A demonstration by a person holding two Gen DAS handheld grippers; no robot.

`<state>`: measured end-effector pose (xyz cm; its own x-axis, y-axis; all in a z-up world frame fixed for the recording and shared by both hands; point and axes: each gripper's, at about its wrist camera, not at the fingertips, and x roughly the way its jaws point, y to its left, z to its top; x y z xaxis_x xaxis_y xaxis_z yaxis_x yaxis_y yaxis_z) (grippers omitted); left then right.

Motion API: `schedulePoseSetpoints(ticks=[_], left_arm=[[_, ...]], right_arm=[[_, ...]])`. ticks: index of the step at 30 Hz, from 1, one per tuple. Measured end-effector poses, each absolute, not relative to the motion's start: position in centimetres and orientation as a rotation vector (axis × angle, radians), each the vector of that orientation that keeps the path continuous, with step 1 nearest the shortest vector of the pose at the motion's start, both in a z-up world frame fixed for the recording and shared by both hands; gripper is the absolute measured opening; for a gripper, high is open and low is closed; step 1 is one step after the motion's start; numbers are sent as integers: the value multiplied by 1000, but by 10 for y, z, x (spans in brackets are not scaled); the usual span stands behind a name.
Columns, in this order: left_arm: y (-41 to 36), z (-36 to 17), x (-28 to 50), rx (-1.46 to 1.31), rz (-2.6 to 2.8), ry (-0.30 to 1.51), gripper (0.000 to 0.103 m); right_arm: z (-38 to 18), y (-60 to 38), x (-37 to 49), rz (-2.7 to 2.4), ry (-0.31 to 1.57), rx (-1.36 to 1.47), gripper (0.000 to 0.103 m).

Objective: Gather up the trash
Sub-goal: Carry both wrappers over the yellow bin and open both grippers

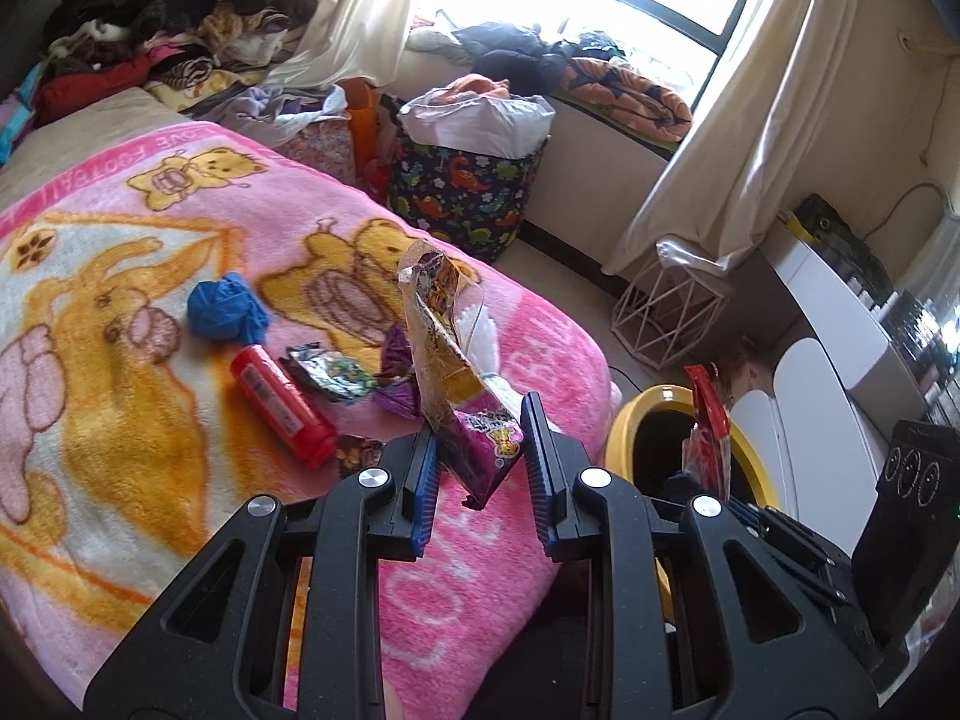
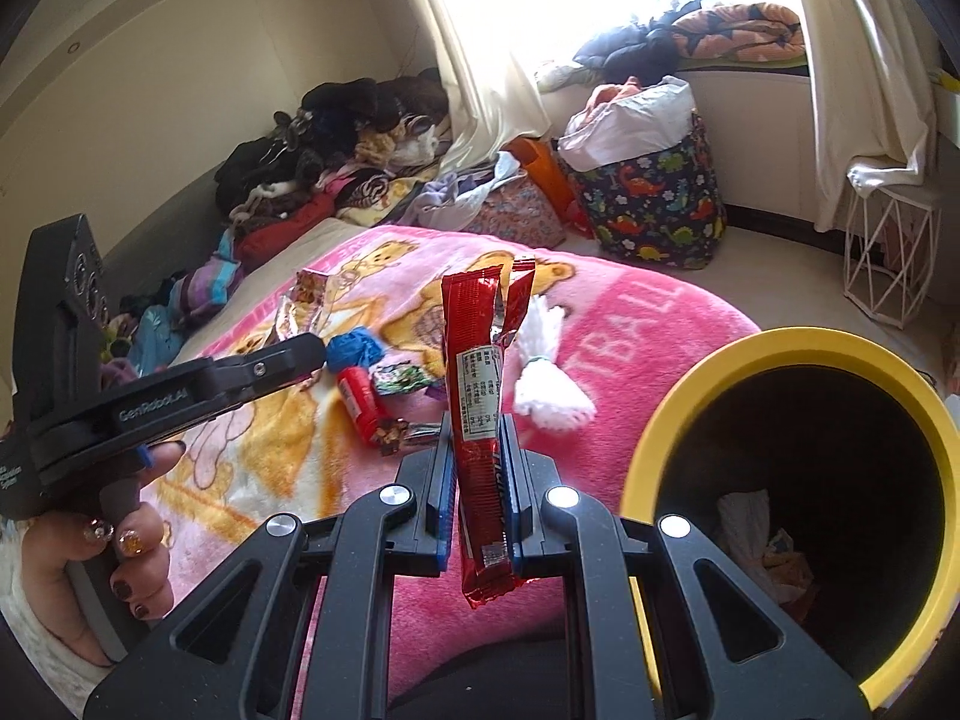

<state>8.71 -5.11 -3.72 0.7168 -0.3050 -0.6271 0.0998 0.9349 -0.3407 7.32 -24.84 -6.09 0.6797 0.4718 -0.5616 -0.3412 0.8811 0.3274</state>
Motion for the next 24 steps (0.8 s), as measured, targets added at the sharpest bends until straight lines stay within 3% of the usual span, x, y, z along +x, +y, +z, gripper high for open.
schedulePoseSetpoints(ticks=[24], left_arm=[[-111,-25,76,-221,-330,732,19]], right_arm=[[-55,-315,63,318,634,298,13]])
